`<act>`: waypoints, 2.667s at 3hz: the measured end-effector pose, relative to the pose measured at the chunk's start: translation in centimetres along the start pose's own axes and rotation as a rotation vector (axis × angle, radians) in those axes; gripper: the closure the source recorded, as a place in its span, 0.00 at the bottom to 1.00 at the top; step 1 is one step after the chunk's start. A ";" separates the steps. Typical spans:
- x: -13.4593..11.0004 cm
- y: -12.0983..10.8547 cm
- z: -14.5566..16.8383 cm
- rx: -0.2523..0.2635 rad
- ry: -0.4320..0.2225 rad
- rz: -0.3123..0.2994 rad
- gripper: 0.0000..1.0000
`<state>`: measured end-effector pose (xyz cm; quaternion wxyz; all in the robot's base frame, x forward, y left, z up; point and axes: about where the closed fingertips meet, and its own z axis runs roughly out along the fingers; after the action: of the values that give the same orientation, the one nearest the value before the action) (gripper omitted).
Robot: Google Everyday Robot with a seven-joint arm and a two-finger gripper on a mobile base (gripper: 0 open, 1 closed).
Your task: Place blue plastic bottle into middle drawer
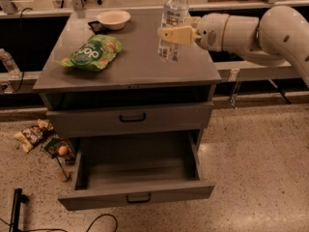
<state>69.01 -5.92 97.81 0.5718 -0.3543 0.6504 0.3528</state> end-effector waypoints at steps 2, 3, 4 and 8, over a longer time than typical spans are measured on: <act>7.6 7.7 -1.9 -0.015 0.086 0.118 1.00; 7.3 7.6 -1.8 -0.015 0.082 0.116 1.00; 10.0 8.6 -1.4 -0.013 0.060 0.161 1.00; 22.0 12.0 0.8 -0.077 0.090 0.131 1.00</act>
Offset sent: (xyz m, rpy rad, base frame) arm -0.1173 0.0153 -0.1077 -0.0408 0.1409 -0.0181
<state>56.91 -0.48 76.49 0.5038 -0.3480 0.6832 0.3979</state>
